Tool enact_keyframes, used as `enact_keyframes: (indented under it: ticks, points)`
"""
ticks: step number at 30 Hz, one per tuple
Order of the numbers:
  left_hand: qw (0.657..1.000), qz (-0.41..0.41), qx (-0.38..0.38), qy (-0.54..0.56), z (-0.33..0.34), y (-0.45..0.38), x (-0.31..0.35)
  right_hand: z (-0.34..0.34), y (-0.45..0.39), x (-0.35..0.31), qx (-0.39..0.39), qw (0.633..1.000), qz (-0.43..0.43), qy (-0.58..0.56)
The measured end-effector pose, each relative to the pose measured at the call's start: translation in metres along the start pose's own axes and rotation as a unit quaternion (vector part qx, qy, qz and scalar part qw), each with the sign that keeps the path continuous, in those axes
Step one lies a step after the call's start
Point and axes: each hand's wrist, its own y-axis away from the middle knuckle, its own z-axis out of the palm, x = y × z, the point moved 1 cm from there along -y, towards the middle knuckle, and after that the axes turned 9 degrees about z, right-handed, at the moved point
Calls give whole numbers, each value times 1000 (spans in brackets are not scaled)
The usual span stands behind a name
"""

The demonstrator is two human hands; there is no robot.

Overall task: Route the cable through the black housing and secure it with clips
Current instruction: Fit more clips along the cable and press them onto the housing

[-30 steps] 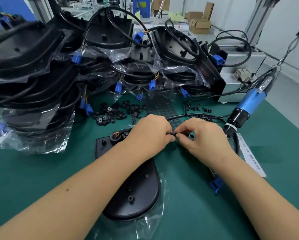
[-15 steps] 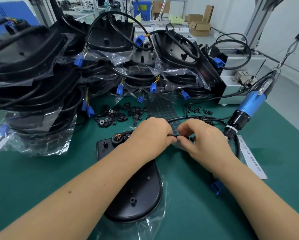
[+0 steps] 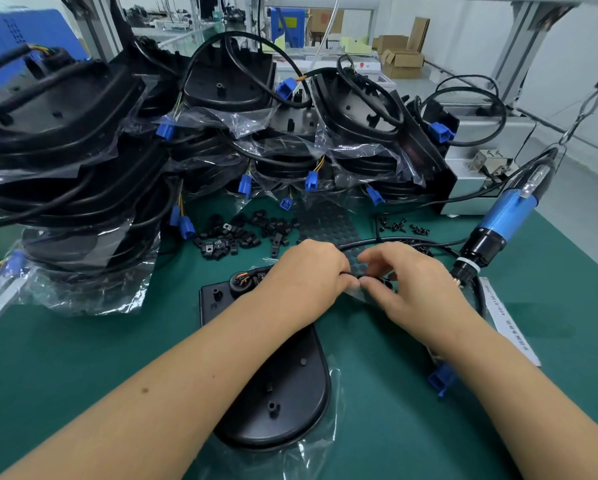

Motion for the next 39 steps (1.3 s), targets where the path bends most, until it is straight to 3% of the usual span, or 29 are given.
enact_keyframes:
  ticks: [10,19,28,35,39]
  points:
    - [999,19,4,48,-4,5,-7,-1,1,0,60,998,-15,22]
    - [998,26,51,41,2,5,-6,-3,-6,1,14,1000,-20,18]
    - [986,22,103,130,-2,4,-9,5,1,-3,186,975,-102,64]
    - [977,-16,74,198,-7,2,-11,10,1,1,232,959,-143,70]
    - [955,-62,78,280,-4,-3,-15,12,0,0,250,950,-165,86]
